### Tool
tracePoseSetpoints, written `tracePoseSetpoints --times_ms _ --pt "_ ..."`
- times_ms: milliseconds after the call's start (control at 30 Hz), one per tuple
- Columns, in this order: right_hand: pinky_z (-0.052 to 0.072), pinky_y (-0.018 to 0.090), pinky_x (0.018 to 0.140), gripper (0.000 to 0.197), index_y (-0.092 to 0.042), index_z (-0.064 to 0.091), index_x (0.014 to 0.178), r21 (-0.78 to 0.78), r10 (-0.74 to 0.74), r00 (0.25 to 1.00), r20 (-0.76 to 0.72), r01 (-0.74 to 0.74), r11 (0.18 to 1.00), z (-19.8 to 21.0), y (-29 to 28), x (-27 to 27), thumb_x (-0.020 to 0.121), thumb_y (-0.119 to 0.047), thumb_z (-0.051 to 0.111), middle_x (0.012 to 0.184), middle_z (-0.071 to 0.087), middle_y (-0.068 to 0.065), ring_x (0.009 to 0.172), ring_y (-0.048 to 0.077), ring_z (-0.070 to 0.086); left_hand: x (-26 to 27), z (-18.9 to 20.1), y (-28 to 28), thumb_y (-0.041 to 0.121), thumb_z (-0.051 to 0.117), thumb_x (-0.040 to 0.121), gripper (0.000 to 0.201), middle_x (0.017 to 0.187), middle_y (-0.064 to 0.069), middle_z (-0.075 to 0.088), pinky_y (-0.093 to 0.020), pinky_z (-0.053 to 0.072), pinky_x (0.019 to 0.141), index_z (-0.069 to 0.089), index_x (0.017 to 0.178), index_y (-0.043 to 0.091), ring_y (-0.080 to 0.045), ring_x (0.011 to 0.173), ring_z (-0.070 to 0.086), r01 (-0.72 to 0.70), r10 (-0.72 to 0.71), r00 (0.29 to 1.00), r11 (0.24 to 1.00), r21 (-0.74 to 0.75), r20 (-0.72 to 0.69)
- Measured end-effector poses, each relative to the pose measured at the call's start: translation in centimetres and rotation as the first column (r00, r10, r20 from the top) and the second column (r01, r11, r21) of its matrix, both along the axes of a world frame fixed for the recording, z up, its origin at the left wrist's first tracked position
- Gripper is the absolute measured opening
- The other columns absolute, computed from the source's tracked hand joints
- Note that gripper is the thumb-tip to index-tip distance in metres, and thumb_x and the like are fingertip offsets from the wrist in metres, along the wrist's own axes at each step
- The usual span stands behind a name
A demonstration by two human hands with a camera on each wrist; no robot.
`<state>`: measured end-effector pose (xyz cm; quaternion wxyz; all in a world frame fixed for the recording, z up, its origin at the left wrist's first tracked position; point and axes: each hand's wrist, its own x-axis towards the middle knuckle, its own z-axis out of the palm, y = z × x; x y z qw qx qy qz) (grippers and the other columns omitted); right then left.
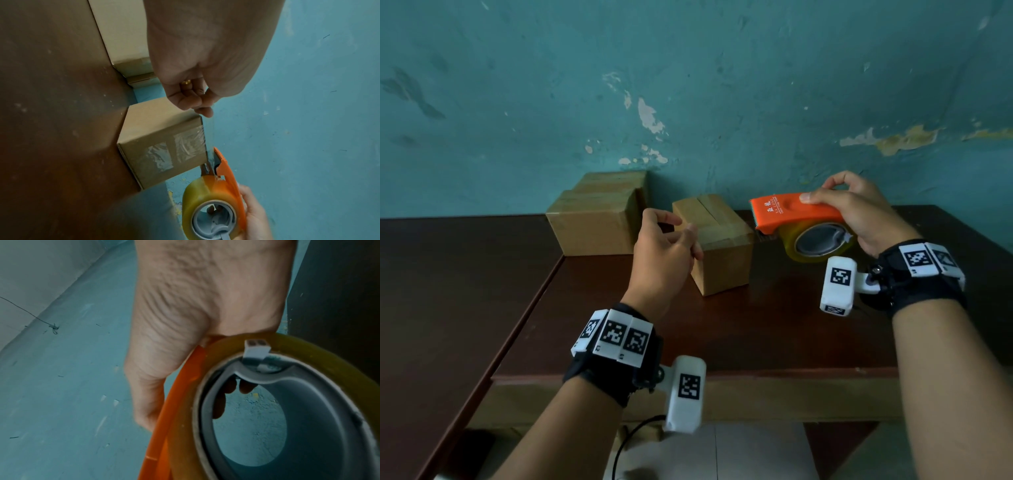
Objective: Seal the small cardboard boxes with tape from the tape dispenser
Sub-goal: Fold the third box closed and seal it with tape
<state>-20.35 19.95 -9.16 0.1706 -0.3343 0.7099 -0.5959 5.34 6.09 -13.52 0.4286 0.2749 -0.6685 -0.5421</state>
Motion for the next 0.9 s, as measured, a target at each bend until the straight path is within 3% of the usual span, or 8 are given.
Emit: tracePoseSetpoints --times_ms 333,433,567,667,800,900 --pt "0.055 0.031 0.064 0.023 -0.021 0.060 0.092 0.042 0.098 0.993 0.063 -0.100 0.994 -1.9 -0.5 -0.2 0.086 -0.026 0.082 0.081 0.069 0.007 0.066 0.022 0.068 0.5 -0.5 -0.8 0.020 0.065 0.103 0.020 0.065 0.001 0.070 -0.034 0.048 0.061 0.050 0.116 0.020 -0.008 0.056 0.060 -0.054 0.051 0.997 0.997 0.056 0.061" --pt "0.054 0.030 0.066 0.019 -0.020 0.062 0.092 0.061 0.137 0.989 0.062 -0.141 0.988 -2.0 -0.3 0.1 0.089 -0.026 0.080 0.078 0.069 0.005 0.067 0.021 0.067 0.9 -0.3 -1.3 0.019 0.066 0.102 0.021 0.066 0.000 0.070 -0.029 0.048 0.057 0.050 0.115 0.020 -0.006 0.056 0.061 -0.049 0.045 0.997 0.997 0.066 0.066" --pt "0.056 0.037 0.077 0.028 -0.014 0.067 0.105 0.112 0.184 0.981 0.068 -0.191 0.975 -2.0 -0.2 0.5 0.088 -0.033 0.080 0.090 0.073 0.011 0.081 0.029 0.071 1.7 0.0 -2.0 0.017 0.065 0.102 0.019 0.063 0.002 0.066 -0.023 0.046 0.050 0.050 0.114 0.018 -0.007 0.053 0.056 -0.033 0.025 0.997 0.994 0.101 0.074" --pt "0.056 0.039 0.081 0.028 -0.013 0.068 0.105 0.113 0.216 0.972 0.091 -0.226 0.968 -2.2 -0.3 1.5 0.089 -0.032 0.079 0.092 0.072 0.016 0.085 0.034 0.070 2.7 0.4 -2.8 0.015 0.063 0.103 0.019 0.069 -0.002 0.063 -0.026 0.044 0.051 0.050 0.117 0.012 -0.011 0.056 0.053 -0.009 -0.001 0.997 0.991 0.130 0.080" --pt "0.057 0.038 0.080 0.041 -0.013 0.069 0.100 0.103 0.280 0.953 0.119 -0.292 0.951 -2.7 -0.9 3.4 0.076 -0.042 0.086 0.090 0.074 0.015 0.079 0.030 0.072 4.3 0.9 -4.3 0.010 0.063 0.102 0.022 0.068 -0.004 0.059 -0.026 0.041 0.047 0.050 0.119 0.008 -0.011 0.051 0.049 -0.027 0.015 0.997 0.988 0.152 0.080" --pt "0.058 0.040 0.083 0.046 -0.011 0.069 0.106 0.126 0.338 0.932 0.134 -0.354 0.927 -3.0 -1.1 4.6 0.077 -0.045 0.078 0.096 0.074 0.018 0.084 0.032 0.073 5.5 0.9 -5.1 0.008 0.063 0.101 0.022 0.069 -0.004 0.059 -0.024 0.041 0.046 0.051 0.120 0.007 -0.011 0.052 0.050 -0.023 0.006 0.996 0.982 0.185 0.094"
